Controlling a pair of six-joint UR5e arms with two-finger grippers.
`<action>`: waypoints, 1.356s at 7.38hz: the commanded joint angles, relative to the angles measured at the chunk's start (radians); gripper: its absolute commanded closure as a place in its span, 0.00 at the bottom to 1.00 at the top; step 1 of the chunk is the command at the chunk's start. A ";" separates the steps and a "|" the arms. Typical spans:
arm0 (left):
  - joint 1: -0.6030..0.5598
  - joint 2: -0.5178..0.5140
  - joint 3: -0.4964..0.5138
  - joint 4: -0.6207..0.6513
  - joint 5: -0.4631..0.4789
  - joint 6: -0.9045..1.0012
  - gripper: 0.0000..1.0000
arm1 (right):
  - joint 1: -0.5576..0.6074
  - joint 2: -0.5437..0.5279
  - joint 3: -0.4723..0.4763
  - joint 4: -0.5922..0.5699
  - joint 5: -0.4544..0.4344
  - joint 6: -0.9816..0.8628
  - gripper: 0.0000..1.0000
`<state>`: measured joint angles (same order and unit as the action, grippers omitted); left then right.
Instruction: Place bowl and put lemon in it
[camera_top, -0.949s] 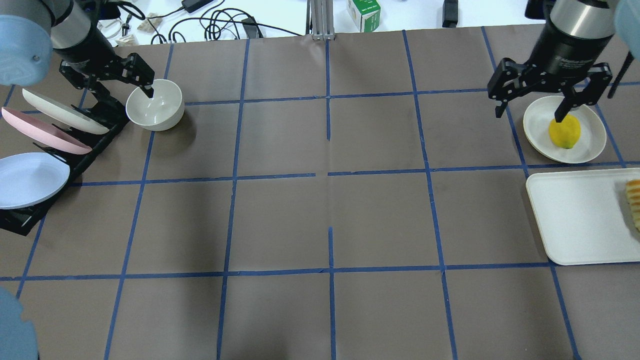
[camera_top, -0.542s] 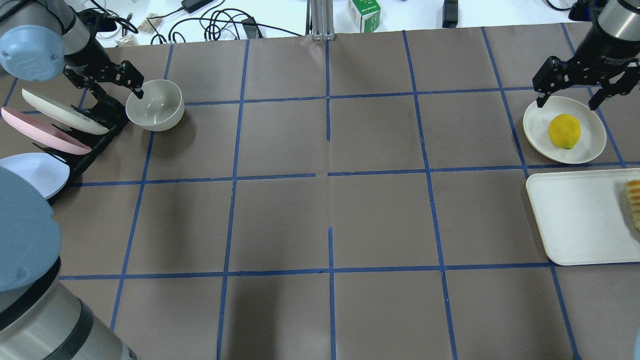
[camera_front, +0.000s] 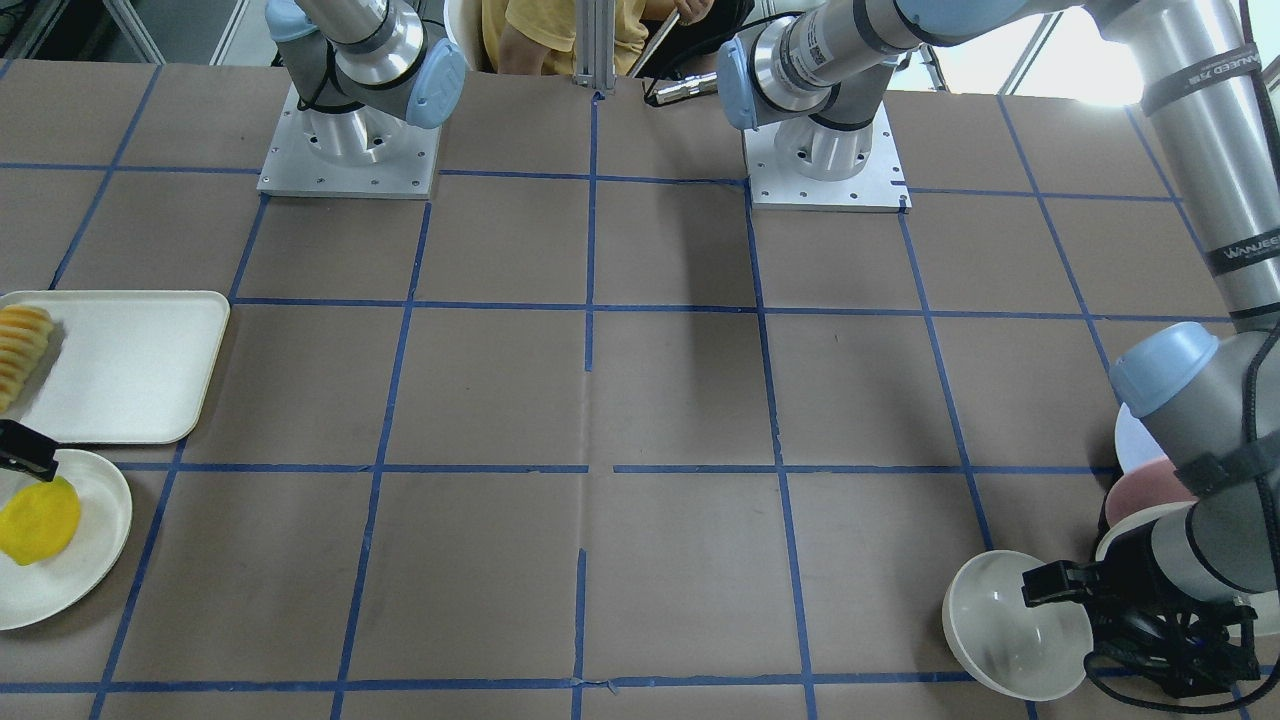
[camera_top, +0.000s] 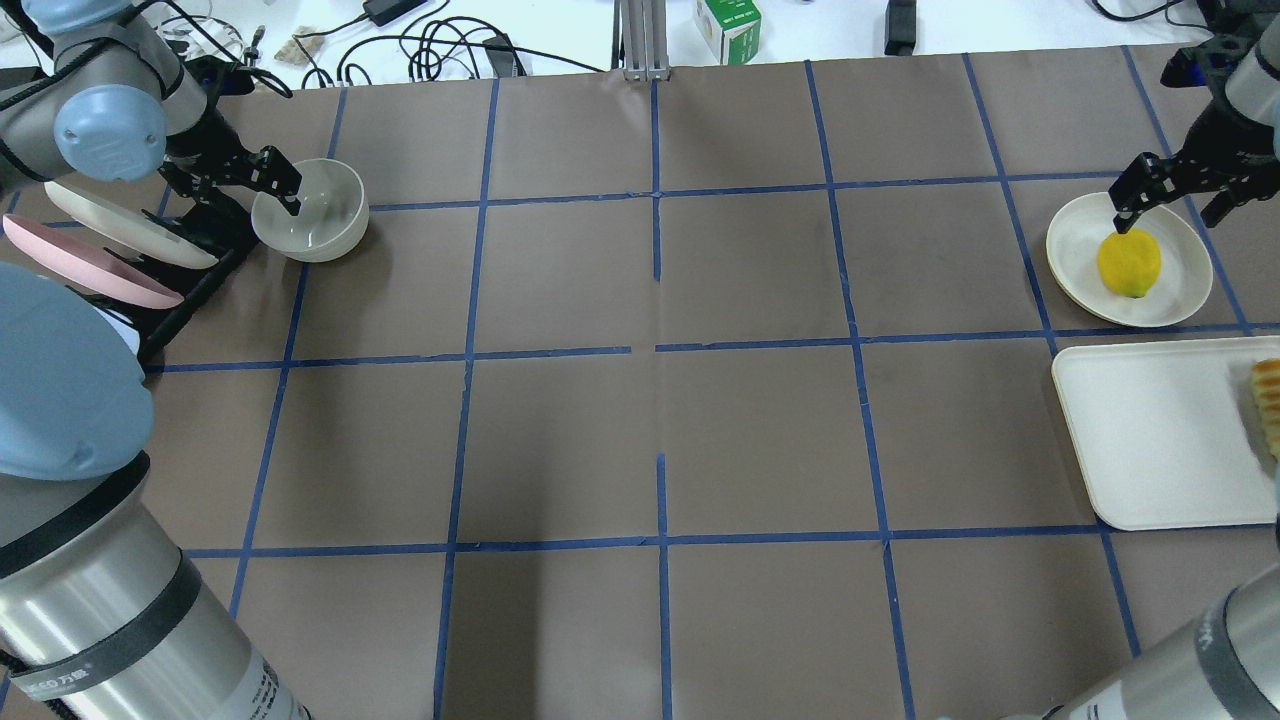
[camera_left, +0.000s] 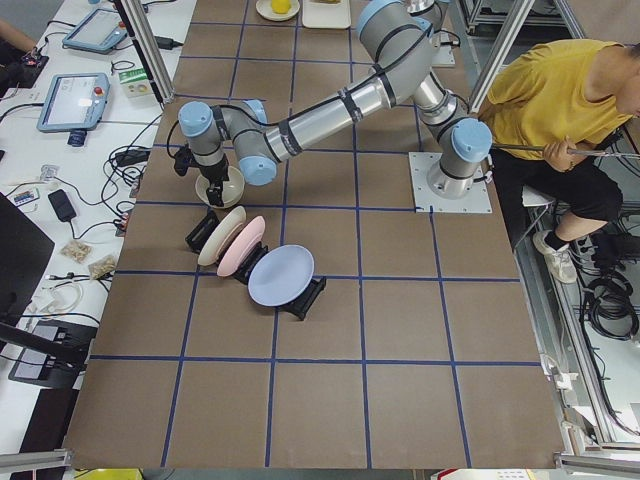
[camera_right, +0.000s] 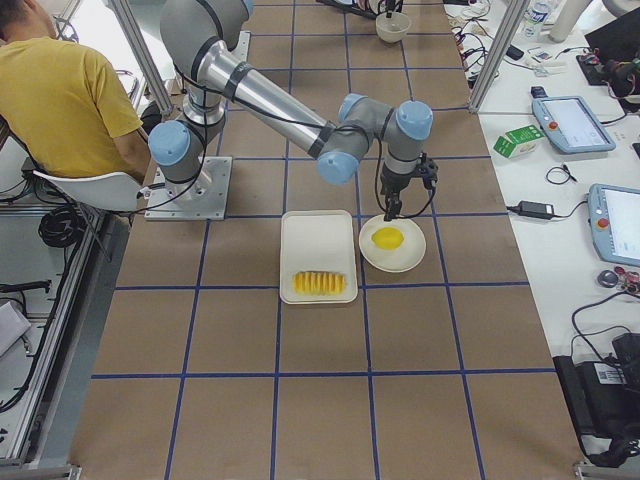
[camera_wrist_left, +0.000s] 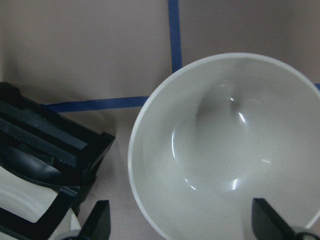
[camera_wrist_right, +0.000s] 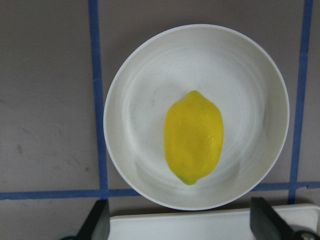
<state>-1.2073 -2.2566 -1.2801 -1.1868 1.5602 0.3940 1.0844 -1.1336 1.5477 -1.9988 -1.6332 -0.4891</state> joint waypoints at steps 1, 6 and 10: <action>0.020 -0.017 -0.011 0.007 -0.008 -0.048 0.00 | -0.014 0.104 -0.004 -0.110 0.004 -0.005 0.00; 0.023 -0.020 -0.022 0.022 -0.080 -0.060 1.00 | -0.014 0.155 -0.008 -0.109 0.001 0.000 0.99; -0.099 0.118 -0.042 -0.136 -0.153 -0.162 1.00 | -0.005 -0.068 -0.014 0.110 -0.002 0.094 1.00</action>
<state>-1.2437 -2.1978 -1.2994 -1.2500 1.4603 0.2649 1.0734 -1.1010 1.5332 -2.0006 -1.6341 -0.4481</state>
